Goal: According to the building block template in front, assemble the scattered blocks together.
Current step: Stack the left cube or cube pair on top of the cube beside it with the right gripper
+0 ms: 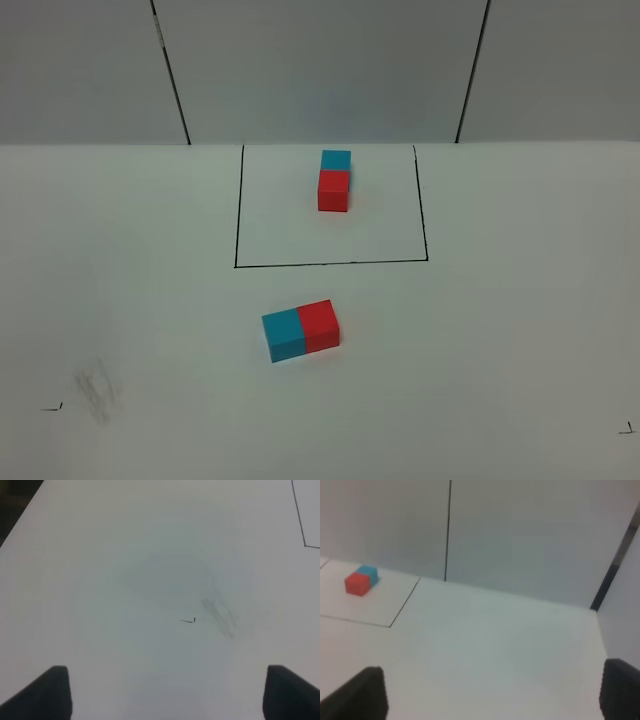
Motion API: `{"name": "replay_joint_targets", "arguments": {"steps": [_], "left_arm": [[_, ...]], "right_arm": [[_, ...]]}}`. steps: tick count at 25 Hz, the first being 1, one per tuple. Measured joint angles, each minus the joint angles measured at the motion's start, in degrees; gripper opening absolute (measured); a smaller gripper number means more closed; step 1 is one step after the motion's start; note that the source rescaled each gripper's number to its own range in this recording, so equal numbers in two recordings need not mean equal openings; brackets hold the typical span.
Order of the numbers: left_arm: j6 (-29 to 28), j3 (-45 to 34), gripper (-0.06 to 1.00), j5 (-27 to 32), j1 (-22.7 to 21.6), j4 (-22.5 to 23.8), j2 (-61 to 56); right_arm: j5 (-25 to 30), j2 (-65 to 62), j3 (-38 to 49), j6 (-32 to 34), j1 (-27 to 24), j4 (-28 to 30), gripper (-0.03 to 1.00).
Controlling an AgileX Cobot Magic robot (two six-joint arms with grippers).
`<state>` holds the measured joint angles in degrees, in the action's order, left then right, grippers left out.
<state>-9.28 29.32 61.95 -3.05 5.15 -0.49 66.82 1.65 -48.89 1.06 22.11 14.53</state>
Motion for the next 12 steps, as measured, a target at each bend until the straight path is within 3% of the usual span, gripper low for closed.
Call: {"name": "replay_joint_targets", "arguments": {"steps": [5,12], "left_arm": [[0.0,0.0,1.0,0.0,0.0,0.0,0.0],[0.0,0.0,1.0,0.0,0.0,0.0,0.0]], "right_arm": [[-4.5,-1.3,6.5,-8.3,-7.4,-12.6,0.87],[-4.7,-1.8,13.1,-17.8,-19.1,-24.8,0.87]]}}
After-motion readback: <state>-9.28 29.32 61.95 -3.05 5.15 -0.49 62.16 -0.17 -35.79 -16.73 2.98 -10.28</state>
